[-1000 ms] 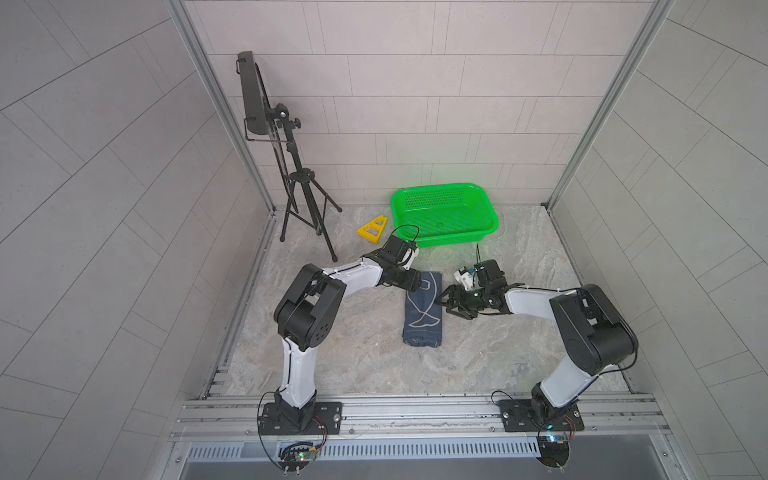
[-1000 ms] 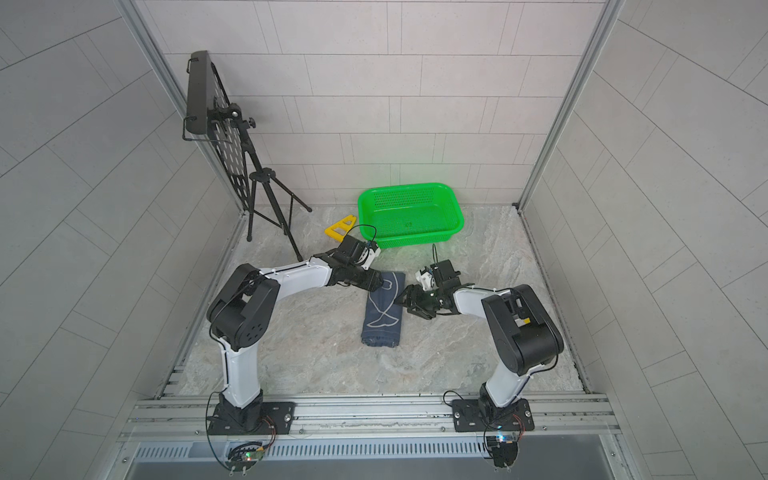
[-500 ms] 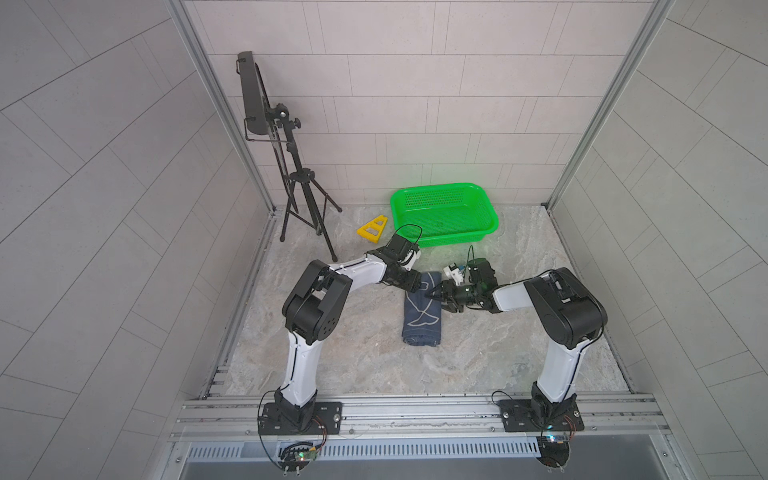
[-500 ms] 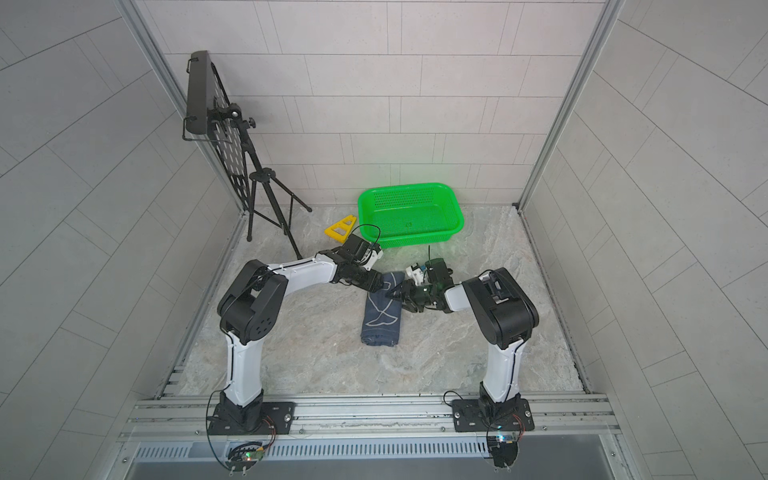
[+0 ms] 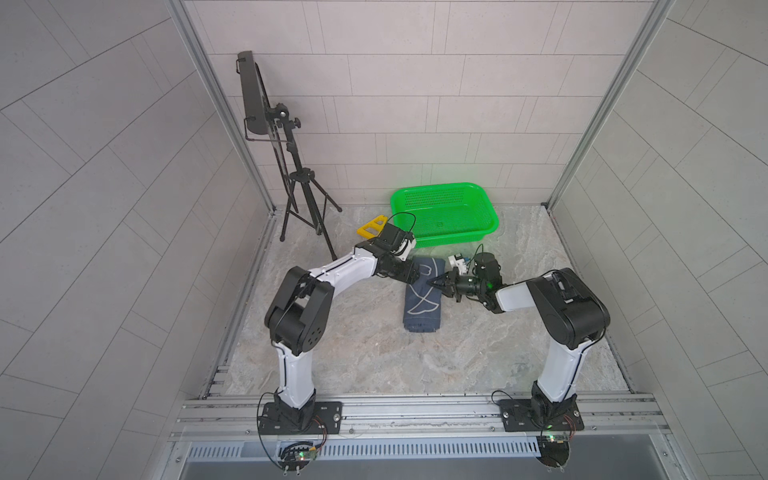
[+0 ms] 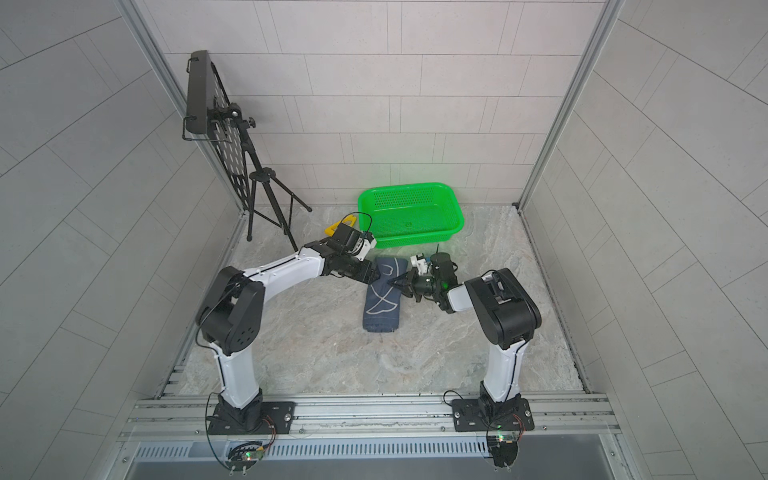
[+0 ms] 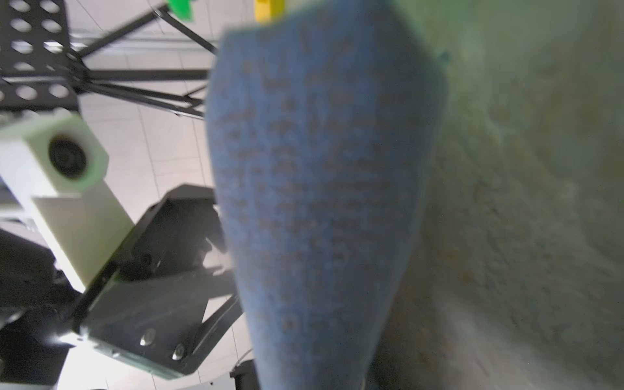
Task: Roll up the pillowcase
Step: Pick up the pillowcase at the center of the board, then place the pillowcase in the bin.
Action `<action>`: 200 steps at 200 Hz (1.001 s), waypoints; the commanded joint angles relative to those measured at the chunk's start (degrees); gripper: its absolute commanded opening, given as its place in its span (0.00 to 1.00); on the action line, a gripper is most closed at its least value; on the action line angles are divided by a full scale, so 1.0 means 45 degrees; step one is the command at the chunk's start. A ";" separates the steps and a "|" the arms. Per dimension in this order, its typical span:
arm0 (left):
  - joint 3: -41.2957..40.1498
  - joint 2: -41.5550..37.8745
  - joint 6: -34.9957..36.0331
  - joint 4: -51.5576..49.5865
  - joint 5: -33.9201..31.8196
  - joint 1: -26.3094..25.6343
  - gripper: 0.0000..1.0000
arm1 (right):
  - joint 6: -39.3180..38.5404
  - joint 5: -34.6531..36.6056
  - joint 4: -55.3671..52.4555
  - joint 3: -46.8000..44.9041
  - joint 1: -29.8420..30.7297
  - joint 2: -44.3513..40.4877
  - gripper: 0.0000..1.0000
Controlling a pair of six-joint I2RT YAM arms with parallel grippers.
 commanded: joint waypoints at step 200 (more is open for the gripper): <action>-0.2314 -0.5752 -0.1571 -0.0737 -0.1623 0.1665 0.80 | 0.1502 1.0216 -0.4642 1.4589 -0.0630 0.6406 0.04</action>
